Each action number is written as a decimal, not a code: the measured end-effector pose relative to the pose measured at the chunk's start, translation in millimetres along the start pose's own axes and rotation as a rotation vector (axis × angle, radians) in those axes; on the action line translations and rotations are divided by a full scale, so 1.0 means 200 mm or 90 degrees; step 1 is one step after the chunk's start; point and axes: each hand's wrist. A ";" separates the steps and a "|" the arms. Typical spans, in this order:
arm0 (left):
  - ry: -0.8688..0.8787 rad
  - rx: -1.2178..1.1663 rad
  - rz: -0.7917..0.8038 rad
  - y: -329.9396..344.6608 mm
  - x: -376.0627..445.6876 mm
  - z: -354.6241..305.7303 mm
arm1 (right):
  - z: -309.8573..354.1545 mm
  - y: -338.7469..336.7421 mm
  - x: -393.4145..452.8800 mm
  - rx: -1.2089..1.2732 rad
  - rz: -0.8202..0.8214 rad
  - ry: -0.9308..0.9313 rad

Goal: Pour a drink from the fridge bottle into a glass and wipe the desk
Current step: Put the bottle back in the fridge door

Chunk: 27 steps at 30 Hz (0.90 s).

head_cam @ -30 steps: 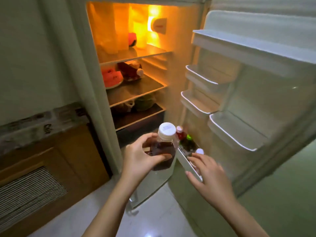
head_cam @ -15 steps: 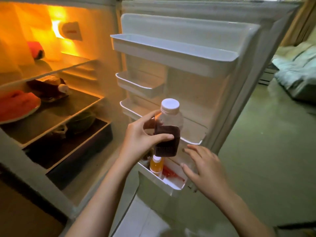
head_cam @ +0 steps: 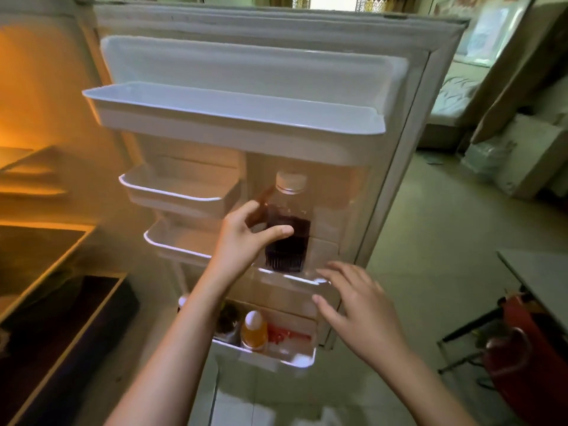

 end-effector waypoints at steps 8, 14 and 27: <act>-0.012 0.011 0.025 0.06 0.06 0.11 | 0.01 -0.01 -0.01 -0.035 0.005 0.054; -0.023 0.048 -0.024 0.10 0.02 0.17 | -0.04 -0.04 -0.01 -0.045 0.006 0.043; 0.221 0.496 -0.063 0.44 -0.27 0.34 | -0.32 -0.15 -0.08 -0.053 -0.037 0.024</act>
Point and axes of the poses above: each hand's wrist, its own x-axis towards the middle knuckle, its own y-axis out of the palm, z = x × y, and after that the axes turned 15 degrees about -y, right-handed
